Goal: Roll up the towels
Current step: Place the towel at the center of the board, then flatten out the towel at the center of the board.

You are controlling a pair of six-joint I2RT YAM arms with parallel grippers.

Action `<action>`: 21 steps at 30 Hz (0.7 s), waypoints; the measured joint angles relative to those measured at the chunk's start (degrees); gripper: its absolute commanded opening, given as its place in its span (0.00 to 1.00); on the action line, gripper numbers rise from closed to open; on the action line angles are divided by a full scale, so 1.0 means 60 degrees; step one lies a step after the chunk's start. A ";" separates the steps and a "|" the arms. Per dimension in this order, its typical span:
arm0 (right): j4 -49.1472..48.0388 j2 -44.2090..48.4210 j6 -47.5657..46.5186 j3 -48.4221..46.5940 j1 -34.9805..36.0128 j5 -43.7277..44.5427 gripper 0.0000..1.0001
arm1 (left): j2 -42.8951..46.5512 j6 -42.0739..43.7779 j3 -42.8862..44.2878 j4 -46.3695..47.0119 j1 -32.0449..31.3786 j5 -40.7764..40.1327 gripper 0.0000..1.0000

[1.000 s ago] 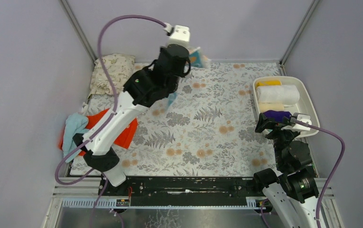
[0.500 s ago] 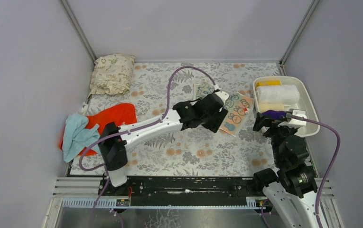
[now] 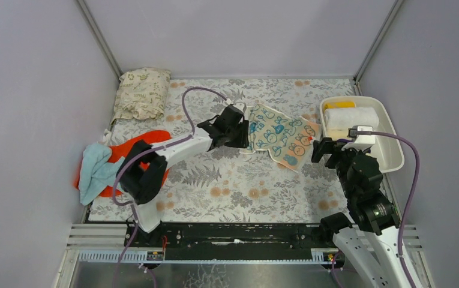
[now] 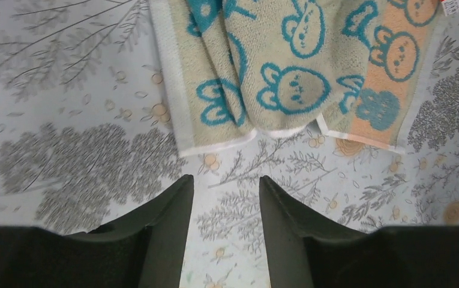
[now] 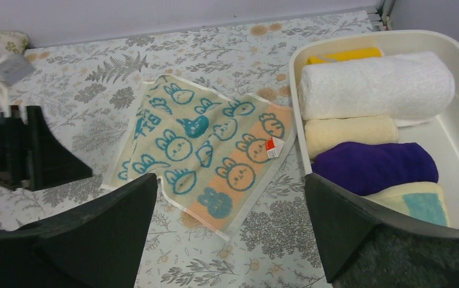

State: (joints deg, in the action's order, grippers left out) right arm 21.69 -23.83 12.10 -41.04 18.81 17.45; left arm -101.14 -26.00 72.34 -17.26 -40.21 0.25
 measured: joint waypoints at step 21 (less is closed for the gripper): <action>0.0076 -0.2444 0.1100 -0.0142 0.0000 -0.1905 0.99 | -0.1126 -0.0940 -0.1588 0.1515 0.1803 0.1035 0.18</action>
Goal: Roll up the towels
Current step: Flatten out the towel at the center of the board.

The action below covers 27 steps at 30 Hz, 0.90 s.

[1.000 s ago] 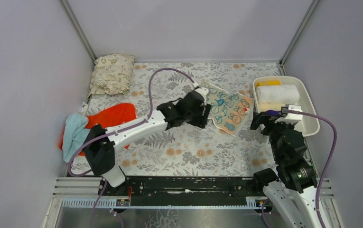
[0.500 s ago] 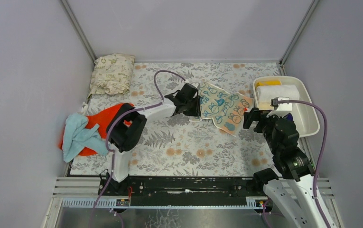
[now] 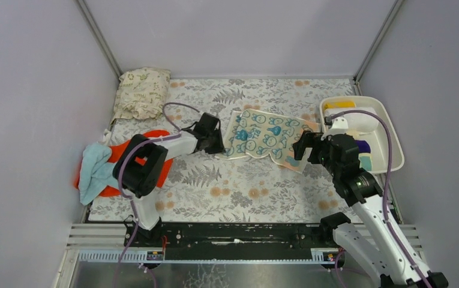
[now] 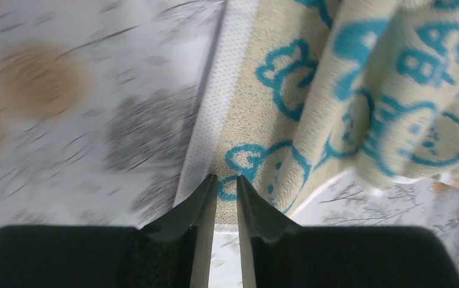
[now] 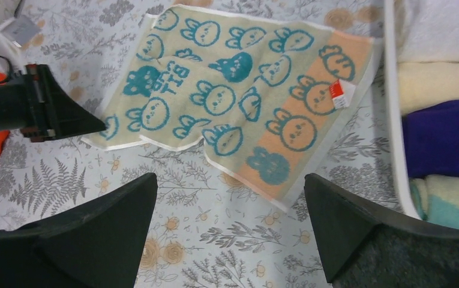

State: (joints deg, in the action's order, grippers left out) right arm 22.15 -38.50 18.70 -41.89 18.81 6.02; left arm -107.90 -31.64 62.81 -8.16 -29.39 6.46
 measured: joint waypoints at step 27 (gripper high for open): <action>-0.0652 -0.6411 0.0871 -0.0393 0.0004 -0.0980 0.99 | 0.6357 -0.1530 -0.3727 -0.2197 0.1468 -0.1938 0.42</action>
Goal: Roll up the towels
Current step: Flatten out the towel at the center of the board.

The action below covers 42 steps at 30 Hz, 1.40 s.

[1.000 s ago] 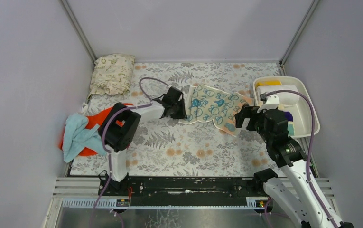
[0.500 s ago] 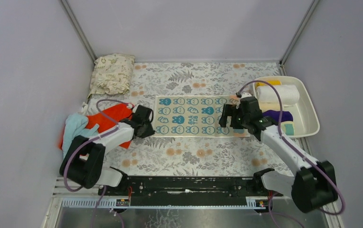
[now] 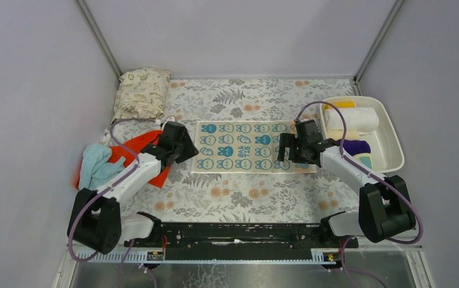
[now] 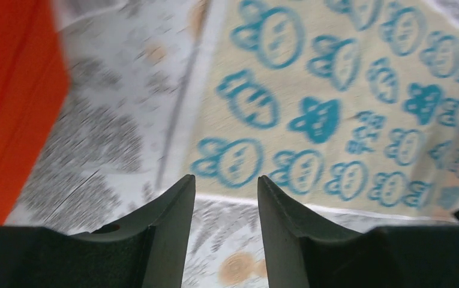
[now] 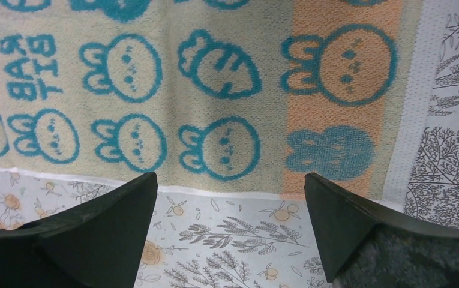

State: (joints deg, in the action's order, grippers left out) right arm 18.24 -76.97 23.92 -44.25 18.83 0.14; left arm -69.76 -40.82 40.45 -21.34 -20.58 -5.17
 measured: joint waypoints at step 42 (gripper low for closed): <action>0.1592 -0.1723 -0.1792 -0.4615 -0.1260 -0.0820 0.91 | -0.3898 0.4269 0.5071 -0.1133 0.1555 0.0750 0.65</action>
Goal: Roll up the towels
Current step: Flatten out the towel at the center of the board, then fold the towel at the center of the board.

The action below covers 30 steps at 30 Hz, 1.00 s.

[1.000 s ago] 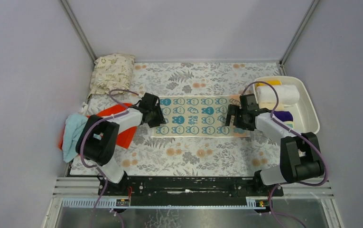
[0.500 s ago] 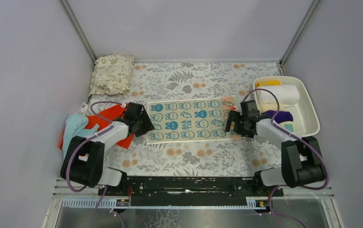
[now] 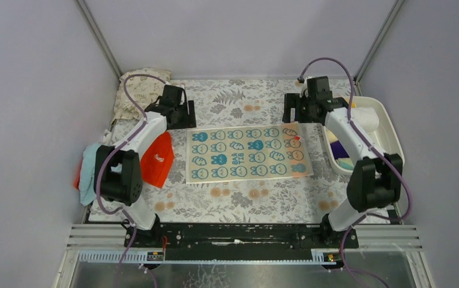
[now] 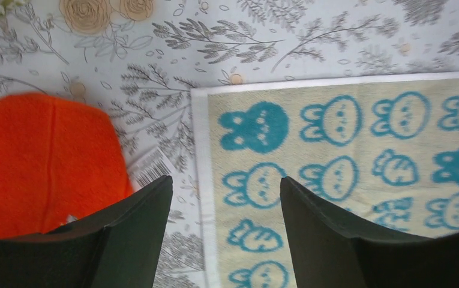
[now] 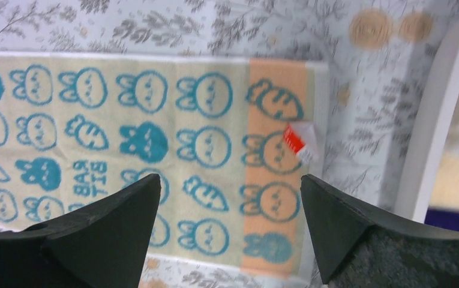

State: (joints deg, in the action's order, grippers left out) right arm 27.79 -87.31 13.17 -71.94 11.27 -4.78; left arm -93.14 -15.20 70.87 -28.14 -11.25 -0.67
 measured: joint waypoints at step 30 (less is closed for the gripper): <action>0.3337 -0.7799 -0.6076 -0.6637 -0.0903 -0.0827 0.51 | -0.4415 0.4353 0.3355 -0.1861 0.1126 0.1158 0.57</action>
State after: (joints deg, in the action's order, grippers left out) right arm 47.81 -134.10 -23.29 -111.77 5.85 -9.74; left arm -119.63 10.92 91.00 -39.31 -4.49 6.28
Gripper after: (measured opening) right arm 0.553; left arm 0.571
